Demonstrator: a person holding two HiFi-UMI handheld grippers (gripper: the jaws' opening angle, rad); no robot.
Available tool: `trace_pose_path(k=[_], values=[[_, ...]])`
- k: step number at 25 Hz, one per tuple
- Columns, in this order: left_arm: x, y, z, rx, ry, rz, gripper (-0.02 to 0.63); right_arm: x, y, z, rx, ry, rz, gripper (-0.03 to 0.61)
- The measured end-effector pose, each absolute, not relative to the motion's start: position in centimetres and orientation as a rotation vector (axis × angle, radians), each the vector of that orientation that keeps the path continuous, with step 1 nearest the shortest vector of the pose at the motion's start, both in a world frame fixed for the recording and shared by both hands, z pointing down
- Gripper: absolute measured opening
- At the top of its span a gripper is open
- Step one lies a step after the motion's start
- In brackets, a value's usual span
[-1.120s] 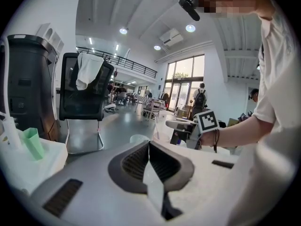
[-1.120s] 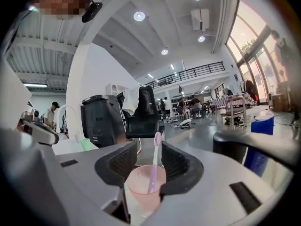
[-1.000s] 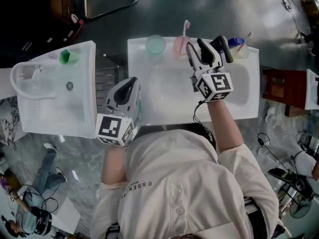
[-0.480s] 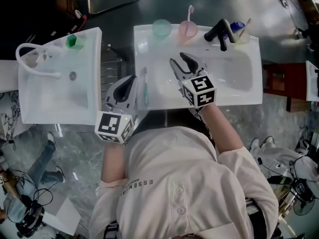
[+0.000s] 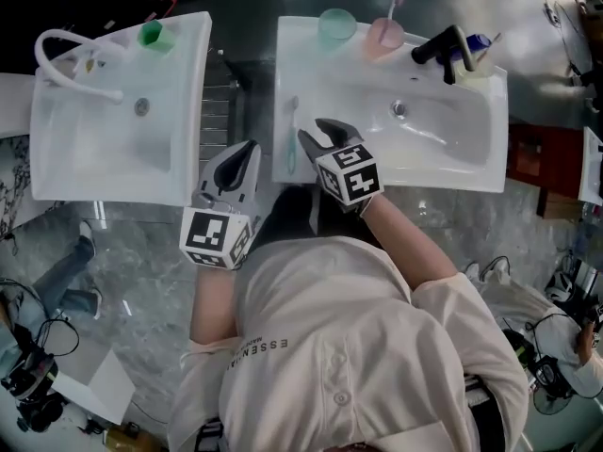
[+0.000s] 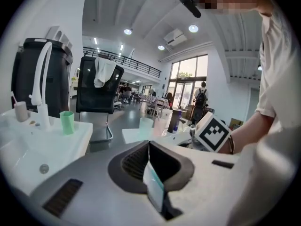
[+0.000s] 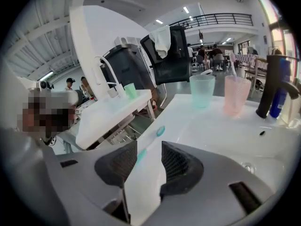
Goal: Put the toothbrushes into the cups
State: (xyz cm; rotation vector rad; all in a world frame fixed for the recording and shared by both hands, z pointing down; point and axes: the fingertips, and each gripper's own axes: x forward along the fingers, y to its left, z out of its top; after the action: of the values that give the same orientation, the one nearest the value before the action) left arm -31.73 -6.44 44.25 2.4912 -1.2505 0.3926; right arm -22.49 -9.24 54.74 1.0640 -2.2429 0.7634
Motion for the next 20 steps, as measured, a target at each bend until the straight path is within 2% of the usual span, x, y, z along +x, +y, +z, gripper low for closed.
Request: trace_pose_path(k=[15,20], values=[[-36.5,-5.2,46.6,2.383,-1.321,0.368,0.003,-25.5,-9.5,59.4,1.073,-1.989,0.71,0.178],[-36.4,-6.0,46.1,2.38,-1.329,0.321,0.003,-24.2,-10.2,59.6,1.096,-1.952,0.718,0.086]])
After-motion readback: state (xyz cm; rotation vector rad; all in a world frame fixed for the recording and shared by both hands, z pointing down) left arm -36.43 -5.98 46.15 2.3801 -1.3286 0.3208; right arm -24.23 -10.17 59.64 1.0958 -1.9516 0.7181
